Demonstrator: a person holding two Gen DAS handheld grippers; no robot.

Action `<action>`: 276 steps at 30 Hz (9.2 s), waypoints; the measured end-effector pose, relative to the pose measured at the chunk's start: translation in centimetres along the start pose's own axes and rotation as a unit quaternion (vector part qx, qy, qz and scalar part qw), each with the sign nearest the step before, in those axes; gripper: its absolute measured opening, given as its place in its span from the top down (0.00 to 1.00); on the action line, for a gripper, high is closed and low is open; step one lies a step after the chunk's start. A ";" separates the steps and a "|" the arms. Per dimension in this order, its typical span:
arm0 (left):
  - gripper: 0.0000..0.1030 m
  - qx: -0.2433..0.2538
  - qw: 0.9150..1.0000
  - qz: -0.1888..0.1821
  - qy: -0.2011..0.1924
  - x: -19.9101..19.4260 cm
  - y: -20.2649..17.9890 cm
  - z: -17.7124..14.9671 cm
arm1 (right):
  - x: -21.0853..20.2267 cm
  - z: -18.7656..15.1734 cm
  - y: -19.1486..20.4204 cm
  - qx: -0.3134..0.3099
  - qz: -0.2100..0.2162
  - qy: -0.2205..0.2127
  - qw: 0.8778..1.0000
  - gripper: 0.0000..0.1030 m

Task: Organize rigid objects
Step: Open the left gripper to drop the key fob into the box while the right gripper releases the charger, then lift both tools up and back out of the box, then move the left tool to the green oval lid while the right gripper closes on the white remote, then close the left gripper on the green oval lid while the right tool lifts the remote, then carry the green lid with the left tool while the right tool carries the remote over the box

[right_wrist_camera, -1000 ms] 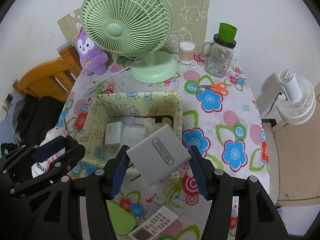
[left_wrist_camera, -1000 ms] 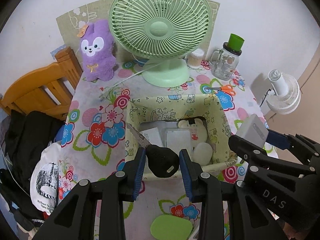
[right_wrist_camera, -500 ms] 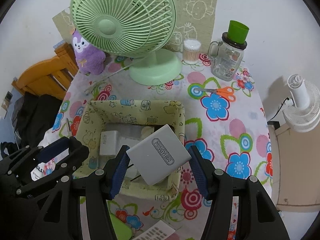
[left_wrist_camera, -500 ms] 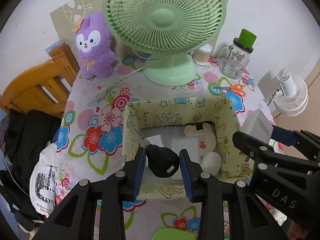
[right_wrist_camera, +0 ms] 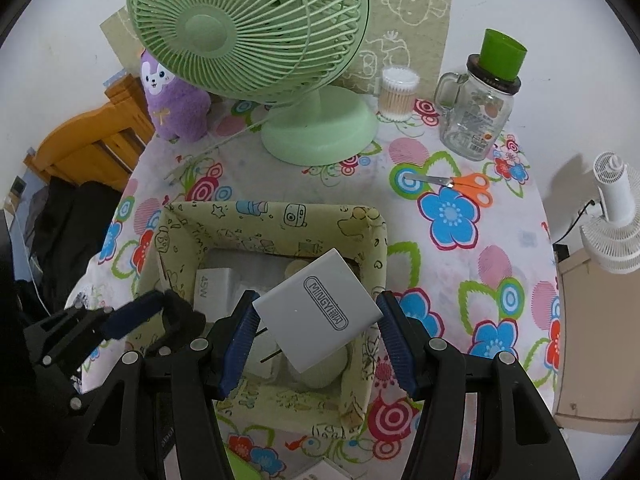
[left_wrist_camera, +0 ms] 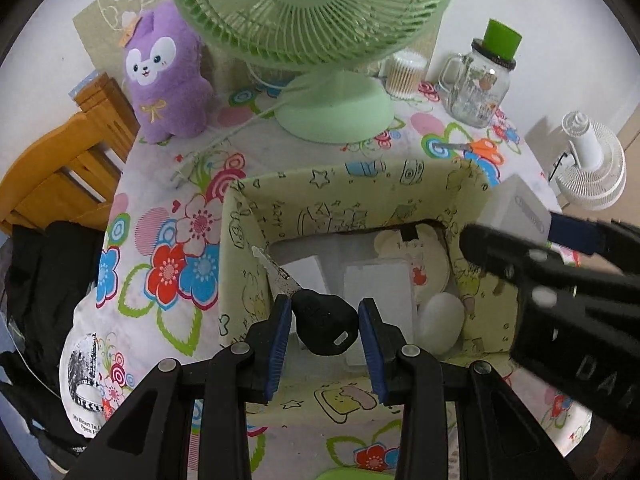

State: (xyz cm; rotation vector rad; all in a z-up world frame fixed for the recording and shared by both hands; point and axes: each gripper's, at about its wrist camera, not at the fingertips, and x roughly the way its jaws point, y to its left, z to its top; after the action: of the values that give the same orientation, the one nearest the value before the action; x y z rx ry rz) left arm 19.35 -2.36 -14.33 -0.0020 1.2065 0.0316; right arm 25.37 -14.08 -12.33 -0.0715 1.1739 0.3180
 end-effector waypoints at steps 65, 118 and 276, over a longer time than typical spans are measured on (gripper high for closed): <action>0.07 0.046 0.999 0.009 -0.007 -2.6 -0.8 0.1 | -0.5 -0.5 1.9 0.004 0.005 -0.017 1.000 0.16; 0.03 0.097 0.994 -0.015 -0.050 -9.9 -1.3 -10.7 | -10.0 -12.6 5.5 0.028 -0.060 -0.062 0.996 0.10; 0.08 0.096 0.994 -0.025 -0.048 -9.1 0.0 -13.2 | -8.9 -16.2 7.1 0.062 -0.075 -0.043 0.994 0.53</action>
State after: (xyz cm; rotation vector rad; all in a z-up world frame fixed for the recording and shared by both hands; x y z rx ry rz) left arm 3.81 -2.79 -10.54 0.1369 1.1082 -0.1272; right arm 5.81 -12.71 -9.69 -0.0367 1.0927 0.1150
